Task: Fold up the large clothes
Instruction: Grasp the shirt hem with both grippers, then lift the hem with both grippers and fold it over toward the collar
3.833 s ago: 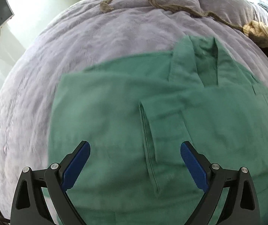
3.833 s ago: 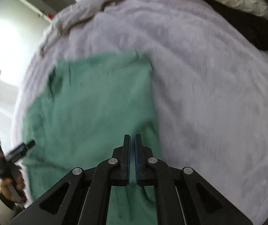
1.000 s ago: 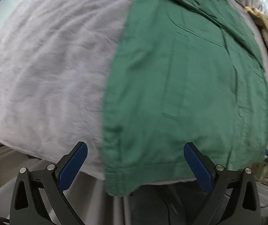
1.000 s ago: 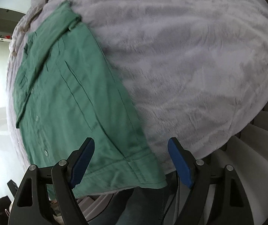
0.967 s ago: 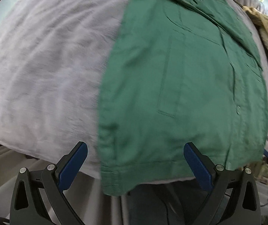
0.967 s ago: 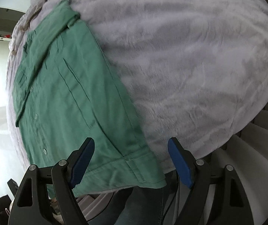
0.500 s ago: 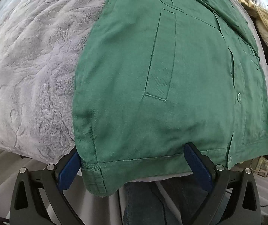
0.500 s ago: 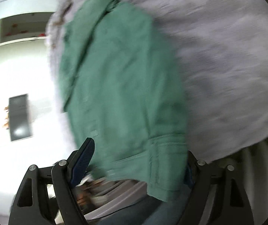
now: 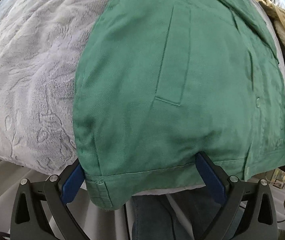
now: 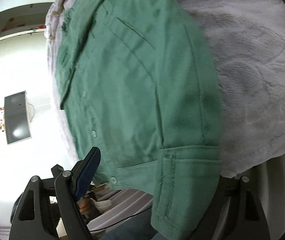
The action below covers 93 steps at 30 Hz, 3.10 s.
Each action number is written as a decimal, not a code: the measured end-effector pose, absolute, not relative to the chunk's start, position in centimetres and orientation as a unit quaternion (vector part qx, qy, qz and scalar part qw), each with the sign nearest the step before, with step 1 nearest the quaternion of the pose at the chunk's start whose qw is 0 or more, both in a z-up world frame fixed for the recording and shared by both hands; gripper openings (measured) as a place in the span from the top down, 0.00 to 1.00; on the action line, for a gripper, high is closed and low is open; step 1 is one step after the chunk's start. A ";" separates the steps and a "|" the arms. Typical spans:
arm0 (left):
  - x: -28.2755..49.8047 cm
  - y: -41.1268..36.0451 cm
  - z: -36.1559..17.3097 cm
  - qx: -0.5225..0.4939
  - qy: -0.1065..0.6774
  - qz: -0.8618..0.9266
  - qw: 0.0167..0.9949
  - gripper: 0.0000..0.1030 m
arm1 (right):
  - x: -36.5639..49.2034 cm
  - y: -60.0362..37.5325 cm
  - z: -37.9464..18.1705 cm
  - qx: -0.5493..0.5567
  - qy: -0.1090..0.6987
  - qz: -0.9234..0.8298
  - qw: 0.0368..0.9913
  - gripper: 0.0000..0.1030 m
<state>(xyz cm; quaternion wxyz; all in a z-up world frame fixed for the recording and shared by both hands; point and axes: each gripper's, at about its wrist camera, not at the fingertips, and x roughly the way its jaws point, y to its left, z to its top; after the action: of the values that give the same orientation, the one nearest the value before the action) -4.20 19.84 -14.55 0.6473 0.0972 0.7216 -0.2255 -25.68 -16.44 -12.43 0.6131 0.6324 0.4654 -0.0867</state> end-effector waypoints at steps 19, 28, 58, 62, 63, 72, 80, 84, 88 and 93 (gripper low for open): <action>-4.2 20.3 -12.5 0.061 0.722 -0.250 0.643 0.75 | -24.1 -16.3 -12.5 0.655 0.465 -0.073 0.591 0.90; -0.2 20.0 -6.5 -0.110 0.699 -0.309 0.636 0.76 | -19.6 -19.9 -7.4 0.702 0.353 0.021 0.618 0.92; 26.2 3.2 -6.7 -0.132 0.600 -0.266 0.743 0.77 | 7.2 -40.5 -11.0 0.662 0.371 -0.038 0.650 0.91; 27.5 1.3 -9.6 -0.084 0.606 -0.261 0.747 0.77 | 8.9 -40.9 -13.3 0.661 0.367 -0.054 0.653 0.88; 27.7 1.1 -10.1 -0.076 0.609 -0.261 0.745 0.77 | 8.9 -41.0 -13.8 0.663 0.366 -0.057 0.650 0.87; 27.2 2.8 -7.0 -0.089 0.597 -0.296 0.741 0.49 | 6.1 -41.8 -9.1 0.637 0.315 -0.070 0.700 0.35; 25.9 2.2 -3.5 0.012 0.518 -0.285 0.806 0.20 | 7.6 -41.2 -6.1 0.391 0.457 -0.184 0.778 0.35; 24.7 -1.2 -7.5 0.083 0.526 -0.278 0.799 0.20 | 9.6 -40.7 -7.7 0.324 0.486 -0.200 0.787 0.35; 24.4 -3.9 -10.3 0.110 0.517 -0.259 0.809 0.20 | 12.2 -39.4 -9.3 0.265 0.532 -0.200 0.779 0.95; 25.1 -4.5 -11.9 0.128 0.500 -0.220 0.828 0.20 | 11.5 -38.4 -6.0 0.201 0.482 -0.217 0.825 0.95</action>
<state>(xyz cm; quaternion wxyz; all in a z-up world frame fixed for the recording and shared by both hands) 25.07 -4.54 -11.90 0.8277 0.1284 0.5002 -0.2198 11.50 -38.45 -5.99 0.8246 0.2013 0.4823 -0.2168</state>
